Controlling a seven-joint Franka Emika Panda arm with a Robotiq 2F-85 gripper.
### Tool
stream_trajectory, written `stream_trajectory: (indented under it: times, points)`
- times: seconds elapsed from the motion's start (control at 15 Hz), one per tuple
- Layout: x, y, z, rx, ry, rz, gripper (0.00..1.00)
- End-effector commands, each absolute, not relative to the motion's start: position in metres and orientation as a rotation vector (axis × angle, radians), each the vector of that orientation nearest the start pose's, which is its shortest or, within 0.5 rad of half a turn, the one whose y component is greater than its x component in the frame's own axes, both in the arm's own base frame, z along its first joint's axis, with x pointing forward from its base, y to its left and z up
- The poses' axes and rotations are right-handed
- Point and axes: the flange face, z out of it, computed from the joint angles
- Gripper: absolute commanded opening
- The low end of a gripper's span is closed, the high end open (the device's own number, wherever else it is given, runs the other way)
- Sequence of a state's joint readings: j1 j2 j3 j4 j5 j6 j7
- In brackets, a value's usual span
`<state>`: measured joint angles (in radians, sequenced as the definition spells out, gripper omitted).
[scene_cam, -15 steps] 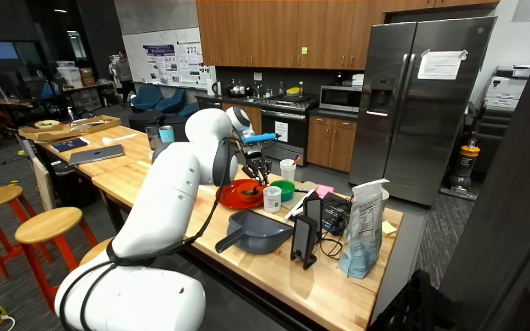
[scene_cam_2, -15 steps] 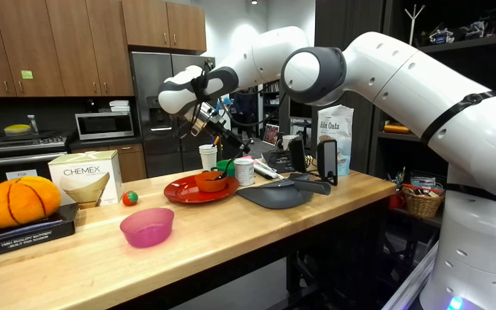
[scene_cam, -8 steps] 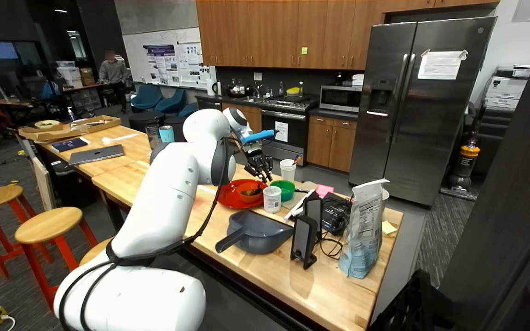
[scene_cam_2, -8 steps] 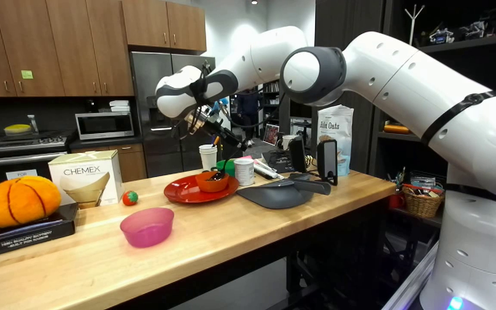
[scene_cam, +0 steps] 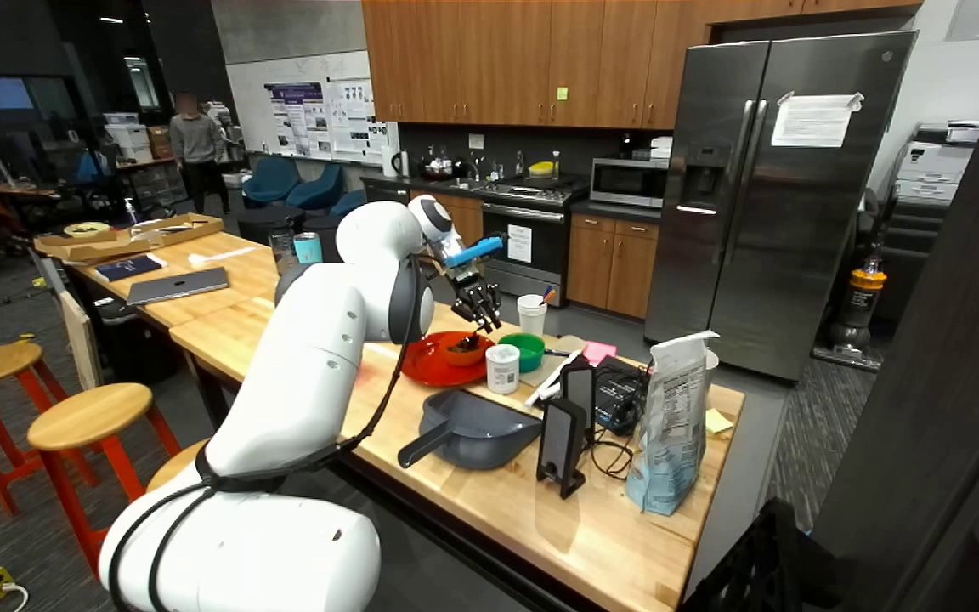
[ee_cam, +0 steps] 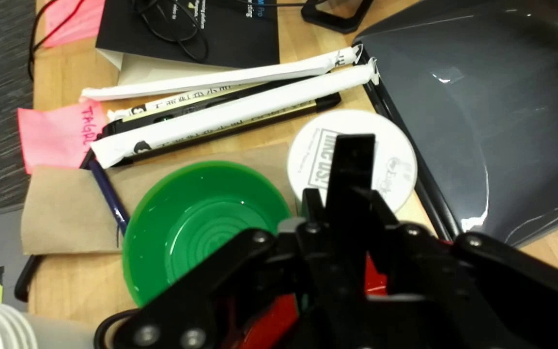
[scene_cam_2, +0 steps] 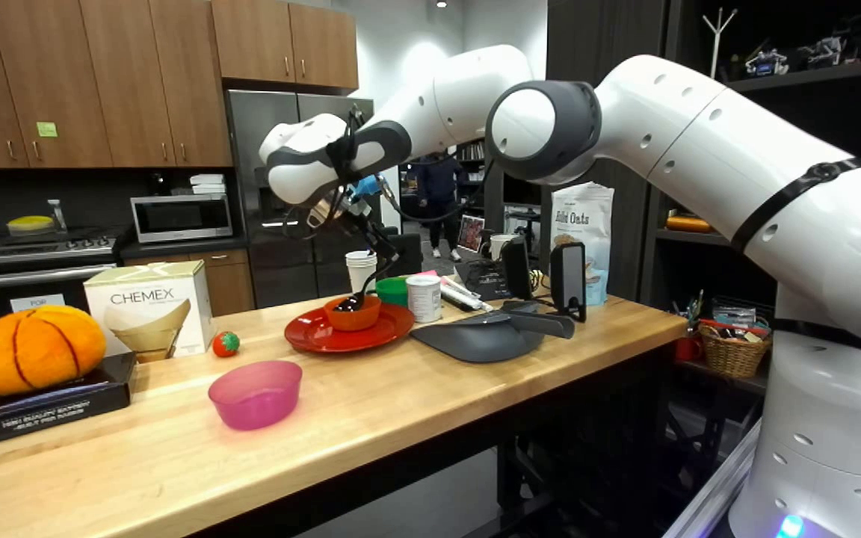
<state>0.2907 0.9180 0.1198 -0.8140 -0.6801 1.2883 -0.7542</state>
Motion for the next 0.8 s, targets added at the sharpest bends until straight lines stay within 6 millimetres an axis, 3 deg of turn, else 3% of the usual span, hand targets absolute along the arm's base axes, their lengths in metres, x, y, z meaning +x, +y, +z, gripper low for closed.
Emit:
stream_trajectory:
  times: [0.0,0.33,0.73]
  points:
    - [0.707,0.192,0.374,-2.942,-1.811,0.932,0.06]
    - [0.694,0.200,0.373,-2.846,-1.773,0.971,0.06]
    - [0.678,0.184,0.371,-2.821,-1.652,1.245,0.06]
